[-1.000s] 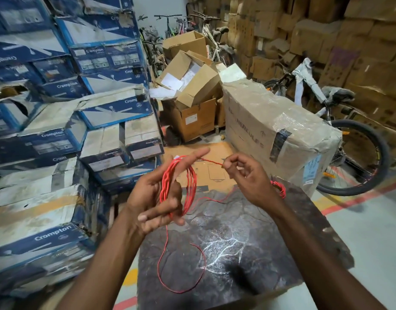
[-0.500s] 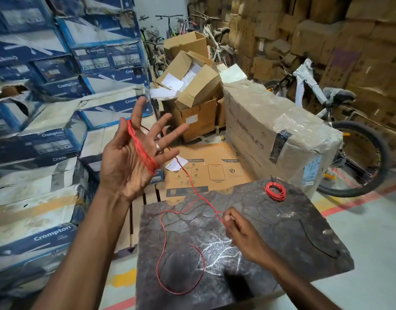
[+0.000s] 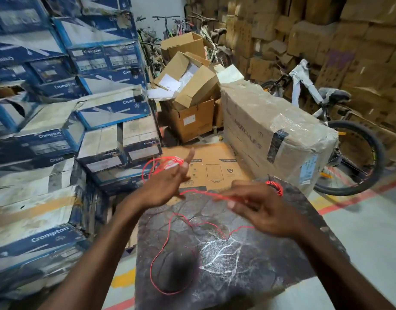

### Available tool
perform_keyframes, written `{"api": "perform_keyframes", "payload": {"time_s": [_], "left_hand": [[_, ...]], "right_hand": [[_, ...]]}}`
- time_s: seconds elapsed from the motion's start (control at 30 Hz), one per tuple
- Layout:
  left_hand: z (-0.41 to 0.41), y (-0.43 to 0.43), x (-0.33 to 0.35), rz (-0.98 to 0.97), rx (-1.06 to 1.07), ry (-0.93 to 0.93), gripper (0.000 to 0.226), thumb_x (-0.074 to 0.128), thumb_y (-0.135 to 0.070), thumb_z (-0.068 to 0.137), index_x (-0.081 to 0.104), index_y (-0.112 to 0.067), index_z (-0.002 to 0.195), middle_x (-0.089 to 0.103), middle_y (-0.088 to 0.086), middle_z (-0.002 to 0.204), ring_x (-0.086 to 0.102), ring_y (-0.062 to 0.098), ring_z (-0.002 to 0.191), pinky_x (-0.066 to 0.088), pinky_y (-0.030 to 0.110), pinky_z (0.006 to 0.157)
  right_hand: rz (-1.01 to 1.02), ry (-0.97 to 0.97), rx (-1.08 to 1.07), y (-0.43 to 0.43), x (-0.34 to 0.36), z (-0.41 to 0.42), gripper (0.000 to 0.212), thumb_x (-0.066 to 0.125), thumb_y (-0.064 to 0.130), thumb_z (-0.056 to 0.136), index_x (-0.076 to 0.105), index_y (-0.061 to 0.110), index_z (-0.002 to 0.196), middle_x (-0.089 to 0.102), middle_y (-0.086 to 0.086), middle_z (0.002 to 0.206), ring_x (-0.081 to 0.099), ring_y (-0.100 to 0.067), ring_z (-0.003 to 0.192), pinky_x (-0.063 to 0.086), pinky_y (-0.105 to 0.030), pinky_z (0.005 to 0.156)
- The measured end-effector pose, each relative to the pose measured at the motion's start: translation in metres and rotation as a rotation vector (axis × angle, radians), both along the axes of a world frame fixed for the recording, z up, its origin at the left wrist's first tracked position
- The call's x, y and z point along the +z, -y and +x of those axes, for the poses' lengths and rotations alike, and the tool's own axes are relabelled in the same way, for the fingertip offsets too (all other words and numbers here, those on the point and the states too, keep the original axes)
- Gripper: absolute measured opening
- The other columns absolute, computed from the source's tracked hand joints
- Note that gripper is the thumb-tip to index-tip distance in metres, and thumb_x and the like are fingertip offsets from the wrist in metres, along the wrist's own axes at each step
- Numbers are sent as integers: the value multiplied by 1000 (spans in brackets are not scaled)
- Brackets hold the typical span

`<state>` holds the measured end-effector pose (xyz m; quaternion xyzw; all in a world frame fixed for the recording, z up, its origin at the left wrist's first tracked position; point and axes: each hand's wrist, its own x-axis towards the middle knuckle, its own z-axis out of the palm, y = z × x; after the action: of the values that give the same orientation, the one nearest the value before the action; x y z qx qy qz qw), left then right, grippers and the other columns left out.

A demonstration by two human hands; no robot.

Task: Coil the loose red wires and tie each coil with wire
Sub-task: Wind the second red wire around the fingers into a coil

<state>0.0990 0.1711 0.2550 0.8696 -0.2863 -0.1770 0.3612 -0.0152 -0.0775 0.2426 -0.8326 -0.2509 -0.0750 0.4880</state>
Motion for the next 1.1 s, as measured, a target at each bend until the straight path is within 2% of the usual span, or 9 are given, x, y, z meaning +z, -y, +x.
{"api": "perform_keyframes", "payload": {"time_s": [0.13, 0.27, 0.37, 0.47, 0.53, 0.73, 0.93, 1.0, 1.1], "left_hand": [[-18, -3, -15, -19, -118, -319, 54, 21, -67, 101, 16, -57, 154, 58, 9, 145, 76, 27, 70, 58, 37, 66], [-42, -4, -11, -342, -319, -936, 56, 19, -55, 104, 27, -39, 158, 73, 30, 103, 53, 16, 33, 59, 25, 76], [-56, -3, -10, -805, -422, -1282, 59, 20, -47, 107, 23, -24, 161, 74, 24, 77, 54, 15, 33, 63, 37, 75], [-65, 5, -2, -1133, -459, -1233, 59, 14, -43, 108, 19, -19, 161, 50, 5, 45, 27, 16, 25, 46, 28, 49], [-65, 11, 2, -1250, -405, -1141, 57, 16, -42, 108, 27, -19, 159, 28, 1, 46, 20, 14, 30, 37, 28, 48], [-48, 28, 7, -1549, -371, -1174, 54, 21, -43, 110, 58, -10, 129, 28, 0, 56, 29, 14, 44, 57, 41, 79], [-28, 25, 18, -1672, -77, -984, 42, 25, -40, 112, 52, -19, 88, 31, -4, 55, 40, 11, 46, 52, 50, 98], [-20, 22, 23, -1682, 12, -908, 39, 31, -40, 111, 59, -20, 92, 46, -7, 58, 59, 10, 63, 40, 65, 108], [-6, 14, 32, -1591, 110, -731, 42, 32, -46, 108, 58, -29, 136, 68, -7, 78, 67, 23, 114, 30, 79, 103]], "right_hand": [[213, 103, -256, 17, 11, 26, 12, 74, 25, 91, 77, 27, 102, 69, 1, 86, 56, -19, 69, 41, -24, 61], [432, 34, -374, 15, 2, 51, 8, 73, 14, 93, 75, 21, 97, 75, 1, 90, 62, -30, 72, 50, -35, 73], [531, -133, -365, 4, -14, 60, 7, 65, 11, 99, 72, 12, 99, 71, 8, 79, 49, -8, 51, 42, -18, 50], [540, -273, -349, -9, -35, 61, 8, 65, 22, 98, 71, 16, 95, 70, 2, 78, 36, -9, 38, 32, -17, 37], [507, -322, -327, -19, -48, 58, 20, 63, 33, 95, 70, 14, 93, 68, 0, 72, 35, -7, 35, 30, -17, 35], [418, -428, -199, -40, -83, 40, 38, 41, 39, 104, 62, 9, 93, 56, -4, 58, 35, -10, 32, 28, -16, 35], [461, -492, -147, -42, -105, 13, 27, 42, 37, 107, 49, 24, 85, 40, 0, 57, 28, -8, 42, 27, -18, 38], [418, -517, -154, -38, -114, 5, 28, 43, 37, 109, 46, 27, 83, 39, 1, 59, 29, -10, 44, 28, -21, 38], [362, -540, -138, -31, -124, -9, 33, 49, 54, 103, 46, 27, 84, 34, 1, 63, 27, -17, 52, 23, -29, 42]]}}
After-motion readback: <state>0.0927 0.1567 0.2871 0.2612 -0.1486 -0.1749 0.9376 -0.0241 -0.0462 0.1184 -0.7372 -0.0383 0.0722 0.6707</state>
